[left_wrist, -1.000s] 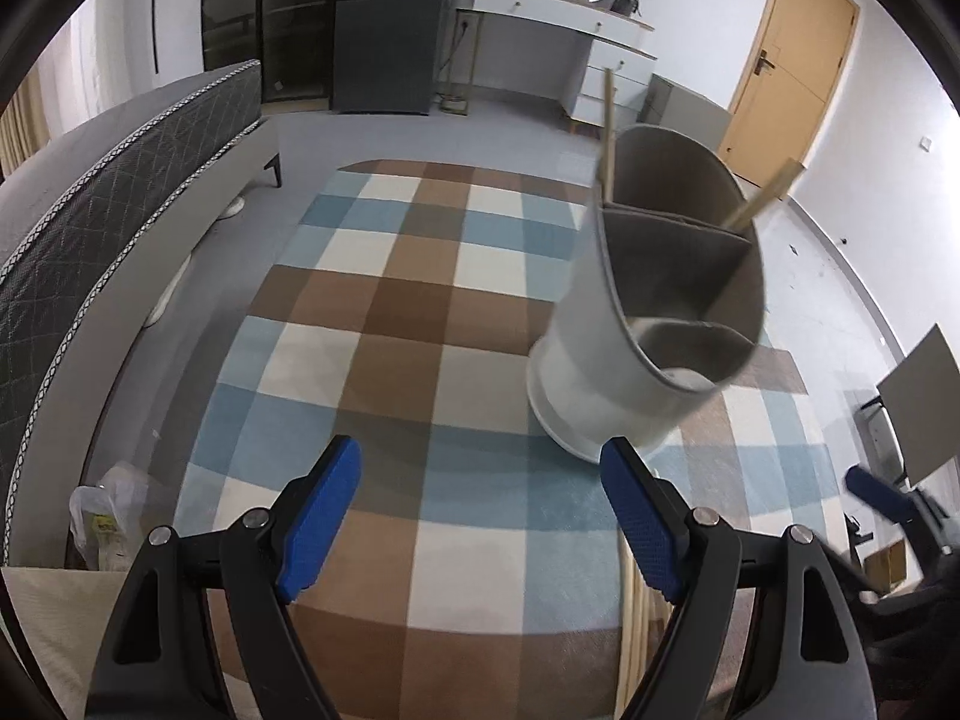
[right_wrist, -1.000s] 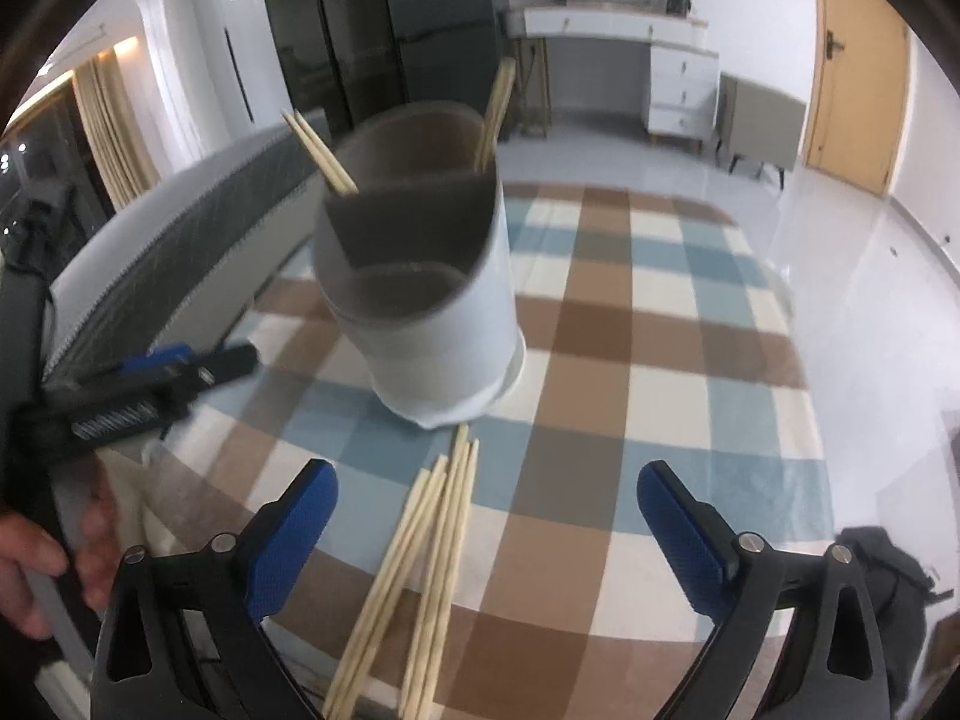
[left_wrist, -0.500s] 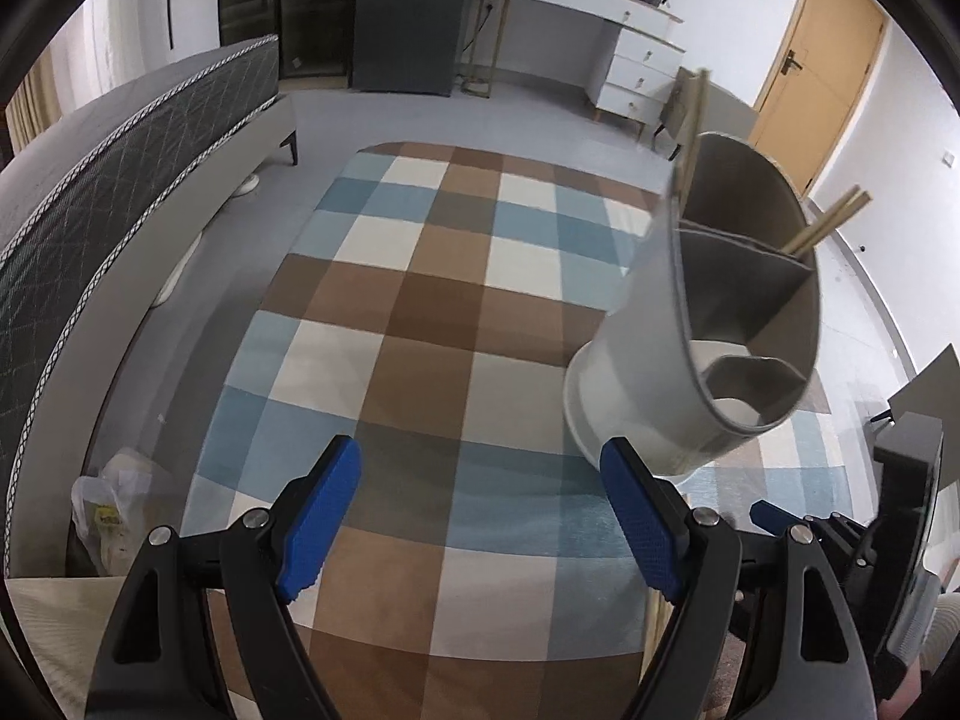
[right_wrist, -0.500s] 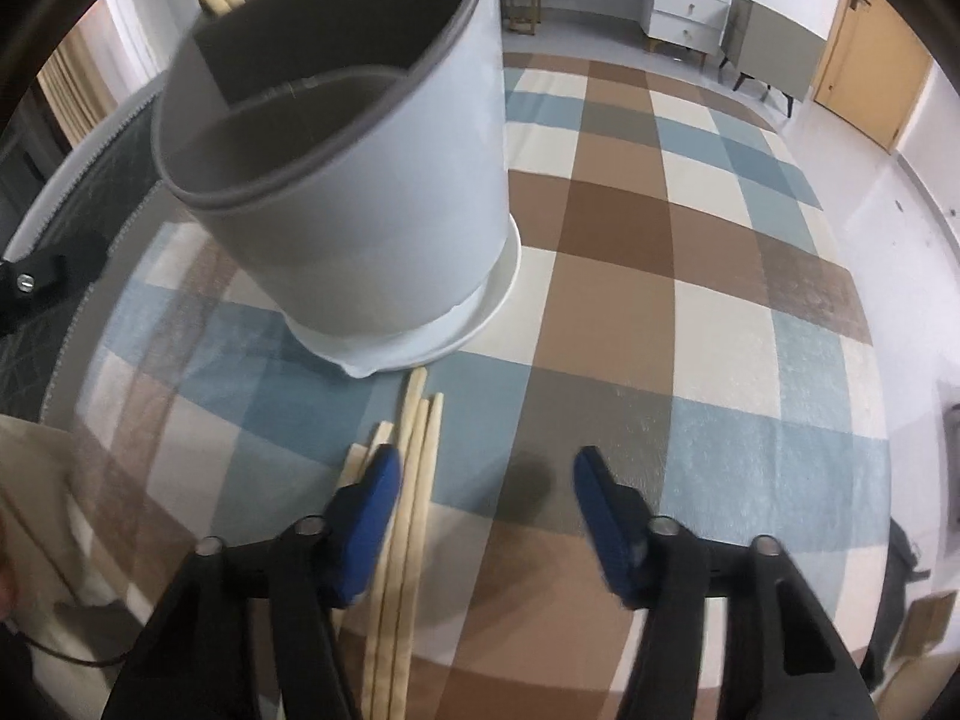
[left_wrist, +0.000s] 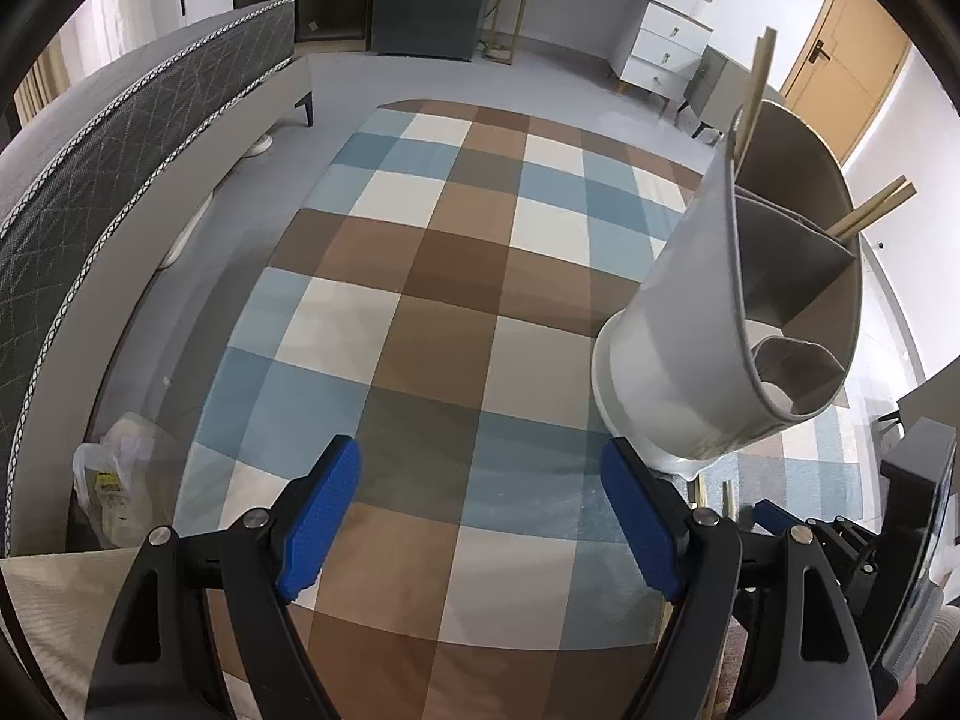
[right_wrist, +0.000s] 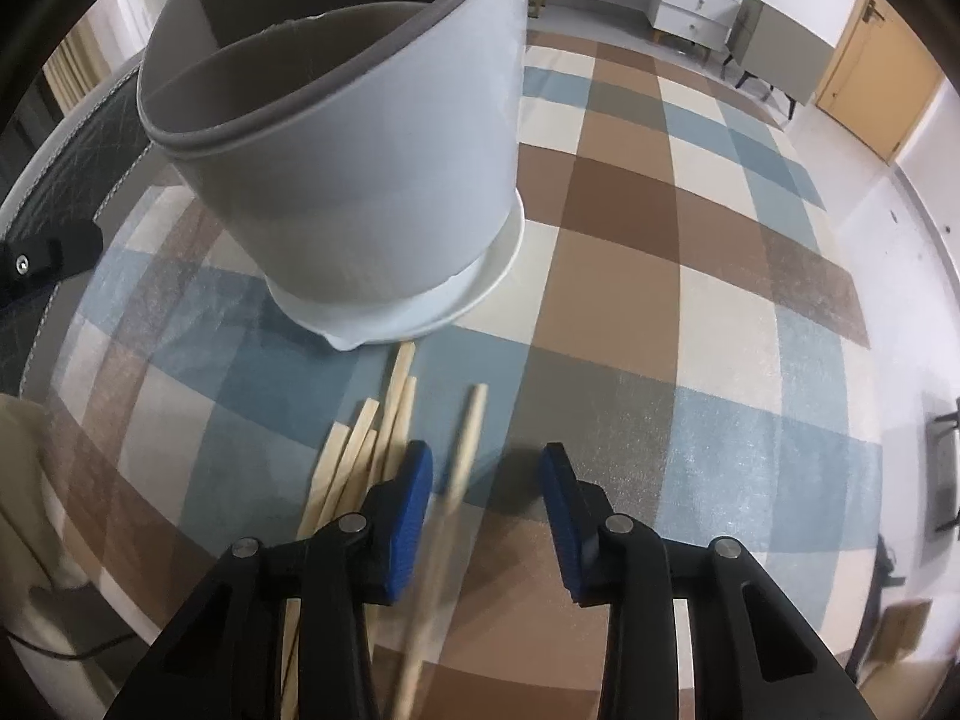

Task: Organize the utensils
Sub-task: 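Lower both grippers toward the loose chopsticks beside the holder, then close the right gripper on a chopstick while the left gripper grasps another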

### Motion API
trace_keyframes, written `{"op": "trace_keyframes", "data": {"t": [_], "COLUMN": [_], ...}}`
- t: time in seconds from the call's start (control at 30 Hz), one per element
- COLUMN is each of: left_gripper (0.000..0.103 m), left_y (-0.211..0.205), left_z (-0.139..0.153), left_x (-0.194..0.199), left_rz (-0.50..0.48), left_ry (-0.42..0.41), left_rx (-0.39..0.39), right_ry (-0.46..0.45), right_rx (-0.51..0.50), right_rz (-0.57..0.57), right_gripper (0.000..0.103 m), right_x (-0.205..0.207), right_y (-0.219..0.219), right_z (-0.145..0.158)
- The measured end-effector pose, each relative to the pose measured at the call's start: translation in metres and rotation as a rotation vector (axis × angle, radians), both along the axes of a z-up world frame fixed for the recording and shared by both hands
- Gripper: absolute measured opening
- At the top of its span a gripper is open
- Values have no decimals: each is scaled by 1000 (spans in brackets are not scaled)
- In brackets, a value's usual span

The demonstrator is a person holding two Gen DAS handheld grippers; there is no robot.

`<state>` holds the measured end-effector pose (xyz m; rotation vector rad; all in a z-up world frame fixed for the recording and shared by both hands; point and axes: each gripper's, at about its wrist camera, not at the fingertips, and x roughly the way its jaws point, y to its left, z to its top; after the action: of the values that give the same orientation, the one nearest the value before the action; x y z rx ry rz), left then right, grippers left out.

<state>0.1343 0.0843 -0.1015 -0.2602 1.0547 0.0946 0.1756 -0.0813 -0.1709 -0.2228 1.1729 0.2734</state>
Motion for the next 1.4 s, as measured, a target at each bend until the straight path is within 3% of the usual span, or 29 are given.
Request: {"op": "trace_keyframes", "data": {"t": [0.33, 0.43, 0.47, 0.53, 0.73, 1.03, 1.2, 1.4], "left_gripper": [78, 78, 78, 78, 78, 78, 78, 78], "left_y": [1, 0, -2, -6, -33, -68, -83, -98], "left_z": [-8, -13, -15, -18, -28, -49, -54, -58], "left_x": [2, 3, 3, 3, -2, -6, -11, -13], "left_rz": [-19, -45, -62, -97, -200, -266, -309, -343], "left_ry": [43, 63, 72, 82, 112, 192, 203, 196], "left_rx": [-29, -63, -88, -131, -158, -105, -48, 54], "right_ry": [-45, -57, -53, -42, -85, -123, -148, -176], "right_rx": [17, 30, 37, 99, 315, 630, 703, 705], "right_rz": [13, 11, 3, -33, -178, -392, -443, -412], "right_gripper": [35, 17, 5, 3, 3, 3, 3, 3], "right_x": [9, 15, 16, 18, 16, -2, -9, -14], "right_y": [9, 10, 8, -1, -47, -123, -141, -138], "right_z": [-2, -1, -1, 2, 29, 54, 63, 74]}}
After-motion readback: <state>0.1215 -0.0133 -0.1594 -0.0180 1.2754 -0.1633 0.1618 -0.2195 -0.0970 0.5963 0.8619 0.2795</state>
